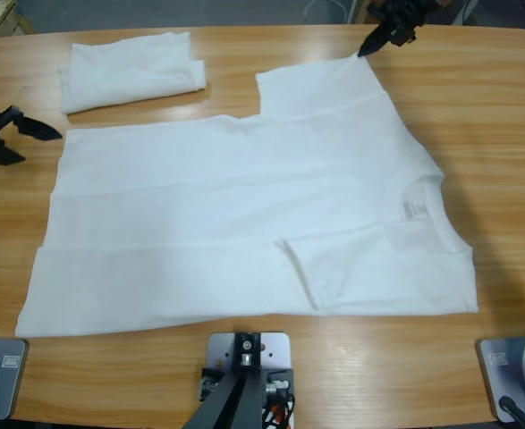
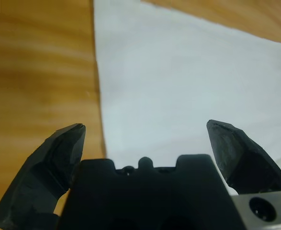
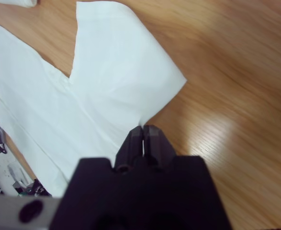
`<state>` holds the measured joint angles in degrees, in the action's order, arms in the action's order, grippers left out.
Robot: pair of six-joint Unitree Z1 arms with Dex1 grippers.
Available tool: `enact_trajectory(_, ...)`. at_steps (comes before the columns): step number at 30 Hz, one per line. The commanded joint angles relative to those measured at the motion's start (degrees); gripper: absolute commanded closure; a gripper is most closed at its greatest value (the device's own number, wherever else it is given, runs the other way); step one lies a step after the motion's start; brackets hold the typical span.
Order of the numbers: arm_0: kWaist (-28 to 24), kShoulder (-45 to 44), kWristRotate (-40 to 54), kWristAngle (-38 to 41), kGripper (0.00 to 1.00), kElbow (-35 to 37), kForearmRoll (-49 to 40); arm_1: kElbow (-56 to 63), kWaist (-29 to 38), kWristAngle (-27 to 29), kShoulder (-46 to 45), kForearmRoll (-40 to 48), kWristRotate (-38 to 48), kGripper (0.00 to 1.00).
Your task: Fold clothes
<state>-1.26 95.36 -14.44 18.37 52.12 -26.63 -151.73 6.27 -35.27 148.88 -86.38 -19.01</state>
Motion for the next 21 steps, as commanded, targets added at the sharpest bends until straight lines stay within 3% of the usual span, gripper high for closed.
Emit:
enact_trajectory(1, -0.2, 14.0, 6.8, -0.6, 0.000, 8.4, -0.3, -1.7, 0.0, 0.7, 0.3, -1.1, -0.7, 1.000)
enact_trajectory(9, -2.5, 22.3, 6.7, -0.9, 0.022, 13.9, -0.5, -1.4, 0.0, 1.3, 1.2, -1.2, -1.1, 1.000)
enact_trajectory(16, 1.9, 26.0, 8.4, -5.8, 0.024, 14.8, -2.1, -1.1, 0.0, 1.7, 1.6, -1.2, -1.1, 1.000)
enact_trajectory(18, 2.5, 26.8, 8.3, -5.0, 0.135, 14.9, -3.0, -1.1, 0.0, 1.7, 1.6, -1.2, -1.1, 1.000)
enact_trajectory(21, 3.5, 26.5, 8.1, -4.6, 0.216, 15.0, -5.2, -1.2, 0.0, 1.7, 1.8, -1.2, -1.1, 1.000)
